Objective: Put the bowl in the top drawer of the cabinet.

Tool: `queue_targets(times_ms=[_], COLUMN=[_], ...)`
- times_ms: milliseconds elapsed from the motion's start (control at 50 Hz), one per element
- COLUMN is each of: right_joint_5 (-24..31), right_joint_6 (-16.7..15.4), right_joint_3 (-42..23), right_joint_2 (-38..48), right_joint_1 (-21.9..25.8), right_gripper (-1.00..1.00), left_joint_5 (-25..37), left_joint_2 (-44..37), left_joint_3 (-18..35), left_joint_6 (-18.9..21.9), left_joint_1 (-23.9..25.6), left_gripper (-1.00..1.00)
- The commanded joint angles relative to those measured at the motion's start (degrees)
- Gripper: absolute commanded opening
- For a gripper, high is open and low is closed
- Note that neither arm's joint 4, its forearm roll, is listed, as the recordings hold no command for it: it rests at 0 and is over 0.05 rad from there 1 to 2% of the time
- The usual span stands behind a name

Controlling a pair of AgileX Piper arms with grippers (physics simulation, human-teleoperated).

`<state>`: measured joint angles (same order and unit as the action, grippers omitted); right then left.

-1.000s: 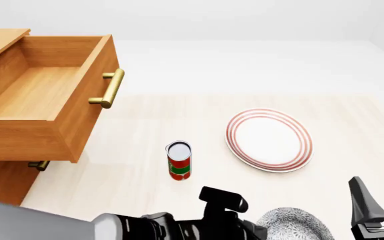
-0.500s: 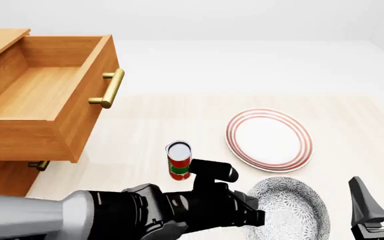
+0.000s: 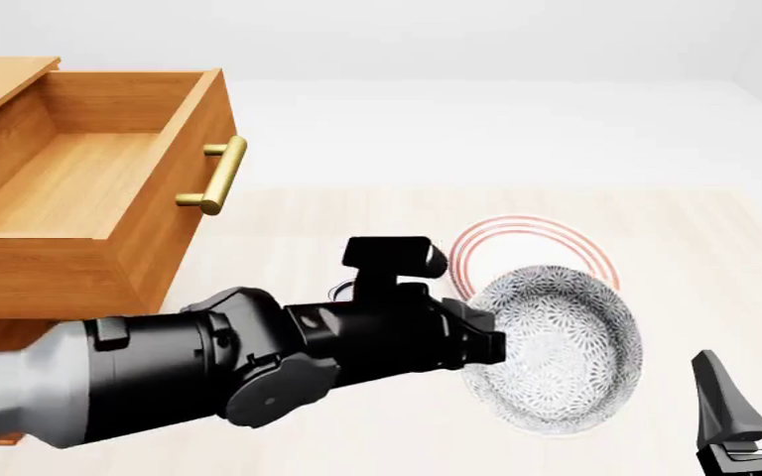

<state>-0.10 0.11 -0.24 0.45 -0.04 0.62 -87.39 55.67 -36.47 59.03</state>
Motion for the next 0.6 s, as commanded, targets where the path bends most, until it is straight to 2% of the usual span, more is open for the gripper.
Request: queue_targets(times_ms=[20,260,600], right_joint_5=[0.0,0.0,0.0], right_joint_6=[0.0,0.02,0.02], right_joint_3=[0.0,0.0,0.0], right_joint_2=[0.01,0.01,-0.02], right_joint_1=[0.0,0.01,0.0], right_gripper=[1.0,1.0,1.0], left_joint_5=[4.28,8.9,12.71], left_joint_2=[4.83,10.35,13.68], left_joint_3=[3.13,5.9,8.83], left_joint_6=[2.22,4.19,5.62], left_joint_1=[-2.89,-5.37,-7.62], left_gripper=[-1.0,-1.0,-1.0])
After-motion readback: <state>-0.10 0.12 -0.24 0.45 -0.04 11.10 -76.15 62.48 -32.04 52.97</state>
